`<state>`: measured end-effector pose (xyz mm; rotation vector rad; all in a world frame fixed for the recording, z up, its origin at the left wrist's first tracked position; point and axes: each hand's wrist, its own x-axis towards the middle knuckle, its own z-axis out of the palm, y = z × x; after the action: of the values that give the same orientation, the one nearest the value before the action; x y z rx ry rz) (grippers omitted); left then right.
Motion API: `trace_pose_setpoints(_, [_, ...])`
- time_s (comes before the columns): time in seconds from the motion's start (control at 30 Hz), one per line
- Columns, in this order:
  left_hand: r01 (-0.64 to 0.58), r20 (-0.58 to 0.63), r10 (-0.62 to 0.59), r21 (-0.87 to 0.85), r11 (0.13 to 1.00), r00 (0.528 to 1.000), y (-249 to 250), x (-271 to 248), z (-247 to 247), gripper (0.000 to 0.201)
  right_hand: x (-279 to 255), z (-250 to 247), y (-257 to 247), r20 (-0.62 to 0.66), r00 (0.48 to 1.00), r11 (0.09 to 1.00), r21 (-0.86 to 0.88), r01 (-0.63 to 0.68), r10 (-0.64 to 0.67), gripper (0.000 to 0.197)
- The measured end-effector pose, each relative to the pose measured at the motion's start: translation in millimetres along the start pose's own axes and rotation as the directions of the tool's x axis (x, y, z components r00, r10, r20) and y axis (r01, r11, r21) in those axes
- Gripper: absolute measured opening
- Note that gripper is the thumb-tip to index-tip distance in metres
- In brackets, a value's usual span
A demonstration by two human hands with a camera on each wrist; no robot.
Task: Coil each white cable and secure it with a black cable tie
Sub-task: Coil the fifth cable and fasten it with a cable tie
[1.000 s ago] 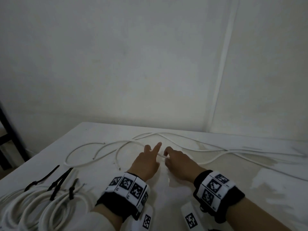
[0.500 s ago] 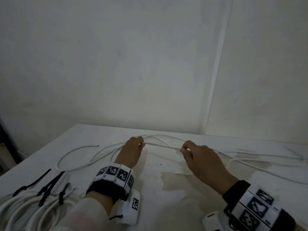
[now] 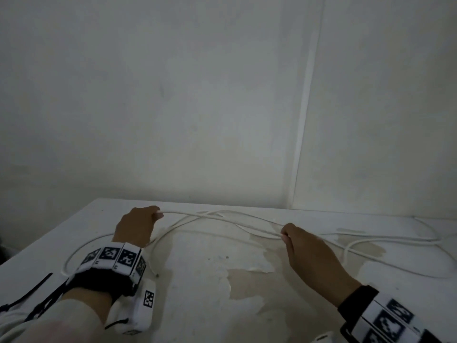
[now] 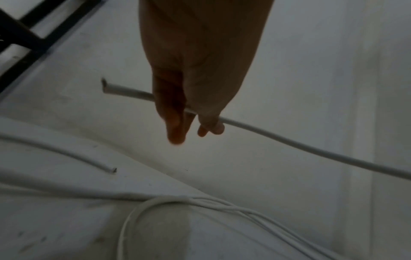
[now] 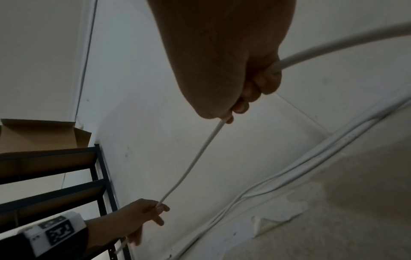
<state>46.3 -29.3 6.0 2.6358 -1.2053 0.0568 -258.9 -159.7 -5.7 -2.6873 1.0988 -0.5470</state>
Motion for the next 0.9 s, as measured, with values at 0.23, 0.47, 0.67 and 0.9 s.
trace_pose_setpoints(0.23, [0.024,-0.129,0.038,0.448,0.894,0.991,18.0,-20.7,-12.2,0.031,5.9,-22.2,2.1,-0.158,0.985,0.988,-0.127,-0.084,0.064,0.038])
trace_pose_setpoints(0.47, [-0.166,-0.106,0.265,0.547,0.82,0.958,38.2,-52.0,-29.4,0.02,6.5,-36.5,22.0,-0.222,0.971,0.996,0.024,-0.084,0.088,0.02])
trace_pose_setpoints(0.67, [-0.054,-0.018,0.053,-0.597,0.8,0.998,37.2,-62.8,-38.4,0.039,-12.8,-43.1,15.6,0.029,0.999,0.998,-0.058,-0.013,0.014,0.036])
trace_pose_setpoints(0.9, [-0.058,-0.02,0.093,-0.903,0.427,0.996,52.3,-84.3,-53.0,0.033,-16.4,-46.0,17.3,-0.148,0.989,1.0,0.007,-0.018,0.019,0.032])
